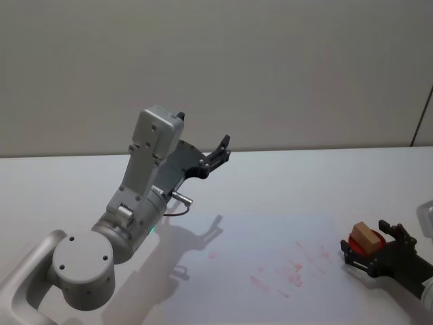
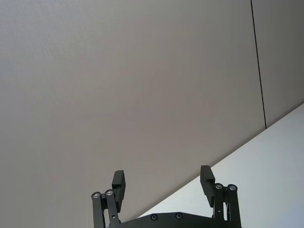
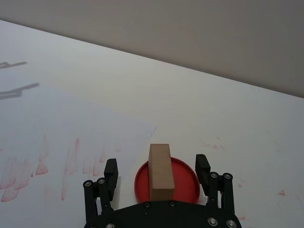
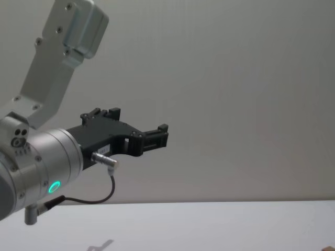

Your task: Use the one hand to pick up the stamp and affix it onto the A4 paper.

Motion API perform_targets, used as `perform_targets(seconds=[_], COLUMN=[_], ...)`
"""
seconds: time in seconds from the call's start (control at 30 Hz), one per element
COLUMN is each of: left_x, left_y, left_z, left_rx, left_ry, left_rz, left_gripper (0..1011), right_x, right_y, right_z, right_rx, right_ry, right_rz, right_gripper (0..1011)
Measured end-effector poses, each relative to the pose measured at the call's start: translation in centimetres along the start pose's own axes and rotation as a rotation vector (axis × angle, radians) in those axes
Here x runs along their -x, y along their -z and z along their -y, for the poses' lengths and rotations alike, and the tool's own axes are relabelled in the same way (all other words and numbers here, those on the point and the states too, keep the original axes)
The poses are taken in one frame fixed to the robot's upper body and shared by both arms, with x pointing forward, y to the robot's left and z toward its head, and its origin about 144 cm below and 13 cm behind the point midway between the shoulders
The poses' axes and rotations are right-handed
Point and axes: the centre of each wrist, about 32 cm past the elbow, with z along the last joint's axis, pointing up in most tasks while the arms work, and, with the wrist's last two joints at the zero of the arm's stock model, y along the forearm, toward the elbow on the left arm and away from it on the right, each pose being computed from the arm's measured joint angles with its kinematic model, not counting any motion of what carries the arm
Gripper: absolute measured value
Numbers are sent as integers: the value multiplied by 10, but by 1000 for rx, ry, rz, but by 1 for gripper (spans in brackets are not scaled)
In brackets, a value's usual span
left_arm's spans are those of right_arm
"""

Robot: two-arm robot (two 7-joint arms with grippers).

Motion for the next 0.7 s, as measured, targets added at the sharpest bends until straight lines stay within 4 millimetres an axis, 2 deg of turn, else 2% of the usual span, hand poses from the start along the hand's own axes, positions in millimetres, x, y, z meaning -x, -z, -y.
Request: perform_targets(seconds=[0.17, 0.3, 0.4, 0.43, 0.7], left_x=[0, 0, 0, 0, 0], left_y=[0, 0, 0, 0, 0], left_z=[0, 0, 0, 0, 0], left_rx=[0, 0, 0, 0, 0], left_ry=[0, 0, 0, 0, 0], left_rz=[0, 0, 0, 0, 0], left_gripper=[1001, 1001, 1001, 1001, 1001], right_x=[0, 0, -1, -1, -1], right_y=[2, 3, 3, 3, 4], right_z=[-1, -2, -3, -3, -5], right_rx=[5, 7, 8, 8, 9], right_ry=[3, 5, 7, 7, 6], right_rz=[-2, -4, -6, -6, -10], right_gripper=[994, 927, 813, 813, 566])
